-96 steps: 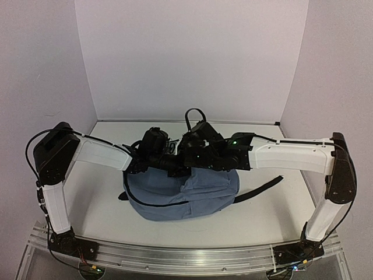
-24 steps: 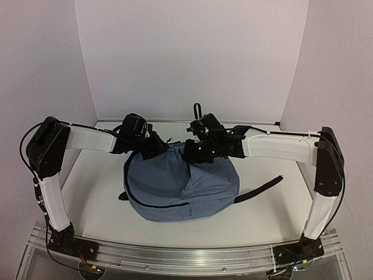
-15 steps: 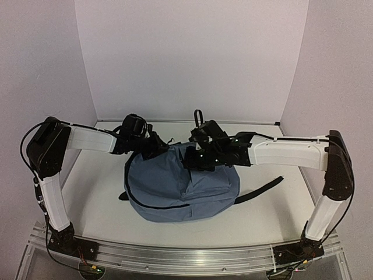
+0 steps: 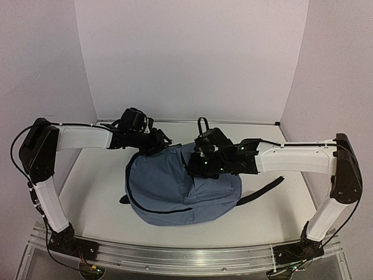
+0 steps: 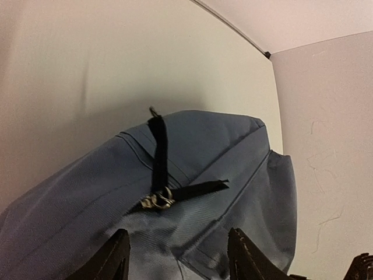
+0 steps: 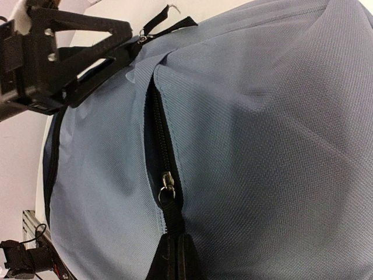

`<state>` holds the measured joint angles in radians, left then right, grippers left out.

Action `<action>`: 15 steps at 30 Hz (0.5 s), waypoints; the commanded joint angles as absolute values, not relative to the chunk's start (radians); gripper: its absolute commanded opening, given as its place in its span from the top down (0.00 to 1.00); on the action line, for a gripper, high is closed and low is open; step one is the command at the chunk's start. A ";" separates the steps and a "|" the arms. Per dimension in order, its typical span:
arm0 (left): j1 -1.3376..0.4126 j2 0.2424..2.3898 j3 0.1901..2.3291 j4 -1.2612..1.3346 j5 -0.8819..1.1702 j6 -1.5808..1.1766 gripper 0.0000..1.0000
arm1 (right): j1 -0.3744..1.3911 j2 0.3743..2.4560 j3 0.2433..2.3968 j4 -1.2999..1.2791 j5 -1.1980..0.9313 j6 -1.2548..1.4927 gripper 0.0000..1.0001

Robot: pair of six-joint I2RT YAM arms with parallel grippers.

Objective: Pack the student bag
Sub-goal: Zip the student bag at the center of the board.

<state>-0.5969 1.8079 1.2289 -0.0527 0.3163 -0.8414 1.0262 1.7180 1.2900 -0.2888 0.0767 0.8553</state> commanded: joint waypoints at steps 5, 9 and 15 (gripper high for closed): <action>-0.732 1.685 1.295 -0.260 0.183 -0.839 0.36 | 1.044 1.702 1.322 -0.319 0.106 0.843 1.00; -0.759 1.701 1.285 -0.248 0.202 -0.872 0.41 | 1.046 1.708 1.327 -0.317 0.104 0.838 1.00; -0.759 1.760 1.317 -0.216 0.245 -0.879 0.52 | 1.049 1.706 1.327 -0.312 0.102 0.835 1.00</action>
